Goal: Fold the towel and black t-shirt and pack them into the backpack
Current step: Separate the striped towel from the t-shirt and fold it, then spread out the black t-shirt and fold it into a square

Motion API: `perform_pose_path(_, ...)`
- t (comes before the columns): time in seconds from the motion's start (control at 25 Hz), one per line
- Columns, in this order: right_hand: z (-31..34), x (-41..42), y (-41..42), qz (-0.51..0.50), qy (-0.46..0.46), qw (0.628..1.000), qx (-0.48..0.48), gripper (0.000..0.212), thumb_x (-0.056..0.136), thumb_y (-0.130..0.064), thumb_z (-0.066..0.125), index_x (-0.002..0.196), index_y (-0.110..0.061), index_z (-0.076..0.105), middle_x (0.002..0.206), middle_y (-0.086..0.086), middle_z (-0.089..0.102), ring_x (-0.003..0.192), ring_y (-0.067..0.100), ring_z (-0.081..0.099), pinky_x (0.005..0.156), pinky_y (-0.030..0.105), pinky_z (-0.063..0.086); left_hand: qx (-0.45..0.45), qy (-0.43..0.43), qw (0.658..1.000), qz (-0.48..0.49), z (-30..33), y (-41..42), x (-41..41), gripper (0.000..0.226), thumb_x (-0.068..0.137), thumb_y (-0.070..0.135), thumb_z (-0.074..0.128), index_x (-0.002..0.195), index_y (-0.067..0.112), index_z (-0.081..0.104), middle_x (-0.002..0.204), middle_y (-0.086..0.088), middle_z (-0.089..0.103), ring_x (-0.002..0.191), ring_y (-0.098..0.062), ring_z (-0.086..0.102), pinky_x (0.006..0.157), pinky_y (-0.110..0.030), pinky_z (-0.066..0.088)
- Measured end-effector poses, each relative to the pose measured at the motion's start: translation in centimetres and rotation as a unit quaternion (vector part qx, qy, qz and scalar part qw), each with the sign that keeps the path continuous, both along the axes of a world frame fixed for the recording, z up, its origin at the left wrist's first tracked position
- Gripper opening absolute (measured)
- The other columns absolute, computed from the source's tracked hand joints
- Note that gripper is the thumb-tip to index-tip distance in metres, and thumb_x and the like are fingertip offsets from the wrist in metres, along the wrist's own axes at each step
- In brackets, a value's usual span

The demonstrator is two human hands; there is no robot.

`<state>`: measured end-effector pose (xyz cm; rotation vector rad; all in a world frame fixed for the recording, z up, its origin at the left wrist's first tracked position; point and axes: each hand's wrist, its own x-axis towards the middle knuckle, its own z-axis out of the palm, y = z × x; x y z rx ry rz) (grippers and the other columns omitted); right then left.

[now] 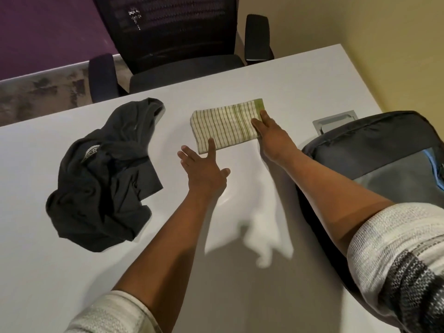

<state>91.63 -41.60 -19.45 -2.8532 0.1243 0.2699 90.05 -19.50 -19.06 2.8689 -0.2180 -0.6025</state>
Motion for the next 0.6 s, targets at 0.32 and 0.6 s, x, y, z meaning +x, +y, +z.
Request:
perform_pose_path(0.32, 0.4, -6.2, 7.9, 0.044, -0.166, 0.985, -0.011, 0.072, 0.085, 0.003, 0.066, 0.15, -0.014, 0.04, 0.154, 0.024, 0.037, 0.111, 0.041, 0.059, 0.085, 0.05, 0.054, -0.082, -0.076, 0.994, -0.008, -1.3, 6.8, -3.4, 0.081, 0.1, 0.051, 0.046, 0.16, 0.016, 0.004, 0.168, -0.006, 0.009, 0.155, -0.022, 0.007, 0.123, -0.044, 0.024)
perform_pose_path(0.6, 0.6, -8.6, 18.0, 0.13, -0.079, 0.988, 0.026, 0.06, 0.078, 0.0, 0.061, 0.135, -0.016, 0.05, 0.124, 0.006, 0.059, 0.092, 0.028, 0.059, 0.068, 0.034, 0.038, 0.071, -0.311, 0.947, -0.036, 2.7, 14.3, -5.5, 0.054, 0.092, 0.028, 0.059, 0.144, 0.017, 0.044, 0.153, -0.005, 0.04, 0.133, -0.029, 0.04, 0.102, -0.048, 0.031)
